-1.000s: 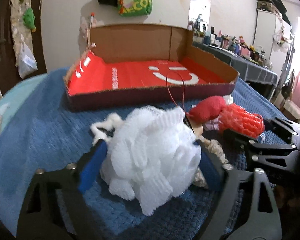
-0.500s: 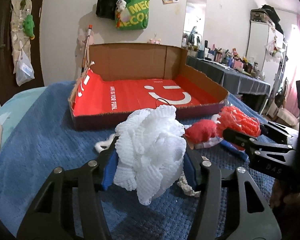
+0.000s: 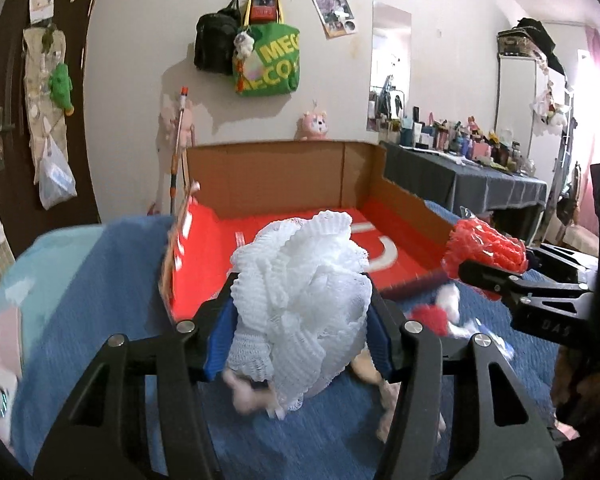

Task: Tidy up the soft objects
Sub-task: 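Carry both items into the box and open both tools to release them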

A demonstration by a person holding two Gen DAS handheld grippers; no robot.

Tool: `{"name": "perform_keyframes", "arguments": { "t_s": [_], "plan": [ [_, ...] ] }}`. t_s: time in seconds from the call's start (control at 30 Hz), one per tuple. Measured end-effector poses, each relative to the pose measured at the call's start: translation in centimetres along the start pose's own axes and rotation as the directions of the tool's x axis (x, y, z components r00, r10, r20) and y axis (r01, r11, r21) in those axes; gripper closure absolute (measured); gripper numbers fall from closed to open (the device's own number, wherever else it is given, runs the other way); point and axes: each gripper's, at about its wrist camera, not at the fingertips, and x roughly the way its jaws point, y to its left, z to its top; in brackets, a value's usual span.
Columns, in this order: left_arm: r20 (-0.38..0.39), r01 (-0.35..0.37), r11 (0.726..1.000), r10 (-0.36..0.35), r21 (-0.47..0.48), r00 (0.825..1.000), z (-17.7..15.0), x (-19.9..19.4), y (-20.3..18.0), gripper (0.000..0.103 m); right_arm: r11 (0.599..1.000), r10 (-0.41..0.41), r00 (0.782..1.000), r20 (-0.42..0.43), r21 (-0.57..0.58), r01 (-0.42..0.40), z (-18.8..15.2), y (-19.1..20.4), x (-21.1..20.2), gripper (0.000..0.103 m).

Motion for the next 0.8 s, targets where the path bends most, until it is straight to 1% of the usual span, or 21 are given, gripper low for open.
{"name": "perform_keyframes", "arguments": {
  "t_s": [0.1, 0.17, 0.3, 0.37, 0.43, 0.5, 0.57, 0.63, 0.67, 0.73, 0.8],
  "plan": [
    [-0.015, 0.009, 1.0, -0.009, 0.009, 1.0, 1.8, 2.1, 0.8, 0.049, 1.0, 0.01, 1.0, 0.002, -0.004, -0.01, 1.8, -0.7, 1.4, 0.047],
    [-0.047, 0.009, 1.0, -0.008, 0.017, 0.999, 2.8, 4.1, 1.4, 0.049, 1.0, 0.011, 1.0, -0.011, -0.007, -0.011, 3.1, -1.3, 2.9, 0.047],
    [-0.109, 0.009, 0.999, -0.005, 0.039, 0.994, 3.9, 7.5, 2.0, 0.049, 1.0, 0.028, 0.995, -0.098, 0.003, -0.028, 5.0, -2.7, 7.0, 0.047],
    [-0.142, -0.014, 0.997, 0.024, 0.071, 0.99, 4.1, 9.3, 2.0, 0.049, 0.999, 0.033, 0.987, -0.155, 0.0, -0.033, 5.6, -3.2, 9.2, 0.046],
    [-0.174, -0.007, 0.997, 0.021, 0.082, 0.984, 4.2, 10.8, 2.2, 0.049, 0.999, 0.033, 0.976, -0.216, -0.013, -0.036, 6.0, -3.5, 11.2, 0.046],
    [-0.214, -0.012, 0.996, 0.03, 0.088, 0.976, 4.1, 12.2, 2.3, 0.049, 0.999, 0.01, 0.964, -0.265, -0.033, -0.019, 6.2, -3.6, 12.8, 0.046],
    [-0.247, -0.012, 0.994, 0.04, 0.11, 0.968, 4.0, 13.5, 2.4, 0.049, 0.999, 0.006, 0.946, -0.323, -0.045, -0.021, 6.2, -3.6, 14.4, 0.046],
    [-0.278, -0.02, 0.991, 0.055, 0.129, 0.959, 3.7, 14.4, 2.4, 0.049, 0.998, 0.011, 0.932, -0.363, -0.048, -0.03, 6.2, -3.6, 15.4, 0.046],
    [-0.293, -0.013, 0.991, 0.053, 0.135, 0.955, 3.6, 14.8, 2.4, 0.049, 0.998, 0.007, 0.923, -0.384, -0.056, -0.031, 6.2, -3.6, 16.0, 0.046],
    [-0.321, 0.0, 0.99, 0.046, 0.142, 0.946, 3.2, 15.6, 2.5, 0.049, 0.997, -0.021, 0.914, -0.406, -0.079, -0.013, 6.1, -3.5, 16.7, 0.046],
    [-0.349, 0.008, 0.99, 0.043, 0.144, 0.936, 3.0, 16.4, 2.5, 0.049, 0.996, -0.027, 0.901, -0.433, -0.092, -0.014, 6.0, -3.5, 17.3, 0.046]
  ]
}}
